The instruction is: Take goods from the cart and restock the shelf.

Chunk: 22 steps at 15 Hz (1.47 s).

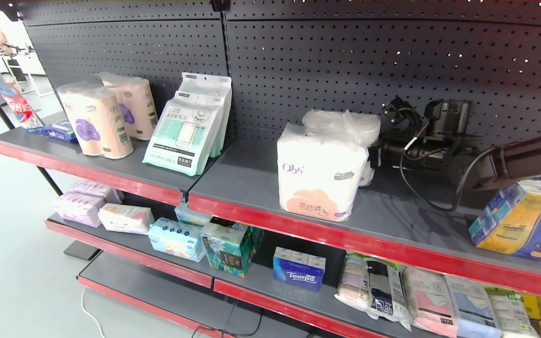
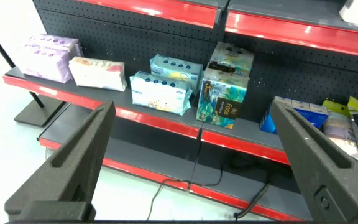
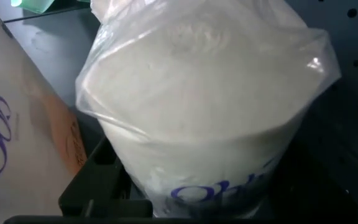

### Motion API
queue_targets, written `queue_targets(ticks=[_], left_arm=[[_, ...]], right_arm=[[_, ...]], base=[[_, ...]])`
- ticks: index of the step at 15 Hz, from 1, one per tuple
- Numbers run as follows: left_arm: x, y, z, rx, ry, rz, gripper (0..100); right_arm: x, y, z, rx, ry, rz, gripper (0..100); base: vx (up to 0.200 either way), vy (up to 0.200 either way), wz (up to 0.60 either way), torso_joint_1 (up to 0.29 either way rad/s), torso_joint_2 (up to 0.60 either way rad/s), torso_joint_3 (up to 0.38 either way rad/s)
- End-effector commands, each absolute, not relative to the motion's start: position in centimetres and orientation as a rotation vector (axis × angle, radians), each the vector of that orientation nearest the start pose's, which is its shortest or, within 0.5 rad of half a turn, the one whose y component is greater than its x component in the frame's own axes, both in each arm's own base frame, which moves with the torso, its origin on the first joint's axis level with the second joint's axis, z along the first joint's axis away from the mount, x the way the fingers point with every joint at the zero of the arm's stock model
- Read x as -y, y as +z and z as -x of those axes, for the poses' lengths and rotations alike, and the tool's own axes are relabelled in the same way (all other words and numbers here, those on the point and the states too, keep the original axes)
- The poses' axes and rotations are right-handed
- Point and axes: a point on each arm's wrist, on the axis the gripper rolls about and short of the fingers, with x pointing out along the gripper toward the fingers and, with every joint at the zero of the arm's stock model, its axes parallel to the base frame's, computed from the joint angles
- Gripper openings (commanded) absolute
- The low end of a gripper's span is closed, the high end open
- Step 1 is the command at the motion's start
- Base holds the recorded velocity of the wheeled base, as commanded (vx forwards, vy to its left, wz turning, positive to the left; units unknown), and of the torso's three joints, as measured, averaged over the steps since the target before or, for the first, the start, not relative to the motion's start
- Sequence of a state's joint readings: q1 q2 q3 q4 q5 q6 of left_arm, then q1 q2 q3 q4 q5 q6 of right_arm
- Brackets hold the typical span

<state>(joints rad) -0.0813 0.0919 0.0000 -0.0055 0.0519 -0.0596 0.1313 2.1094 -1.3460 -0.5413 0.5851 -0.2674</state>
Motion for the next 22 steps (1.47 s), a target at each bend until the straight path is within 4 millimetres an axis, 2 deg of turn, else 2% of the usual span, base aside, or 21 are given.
queue_targets(ticks=[1, 7, 16, 22], left_arm=[[-0.2, 7.8, 1.5, -0.088, -0.027, 0.054, 100], [-0.2, 7.8, 1.5, -0.088, -0.027, 0.054, 100], [-0.2, 7.8, 1.5, -0.088, -0.027, 0.054, 100], [-0.2, 7.8, 1.5, -0.088, -0.027, 0.054, 100]], right_arm=[[-6.7, 17.3, -42.1, -0.114, 0.737, 0.205, 0], [-6.7, 17.4, -41.8, -0.111, 0.775, 0.199, 0], [-8.1, 17.1, -41.8, -0.129, 0.806, 0.161, 0], [-7.6, 16.4, -41.7, -0.168, 0.721, 0.162, 0]], base=[[0.0, 0.0, 0.0, 0.0, 0.0, 0.0], [0.0, 0.0, 0.0, 0.0, 0.0, 0.0], [0.0, 0.0, 0.0, 0.0, 0.0, 0.0], [0.0, 0.0, 0.0, 0.0, 0.0, 0.0]])
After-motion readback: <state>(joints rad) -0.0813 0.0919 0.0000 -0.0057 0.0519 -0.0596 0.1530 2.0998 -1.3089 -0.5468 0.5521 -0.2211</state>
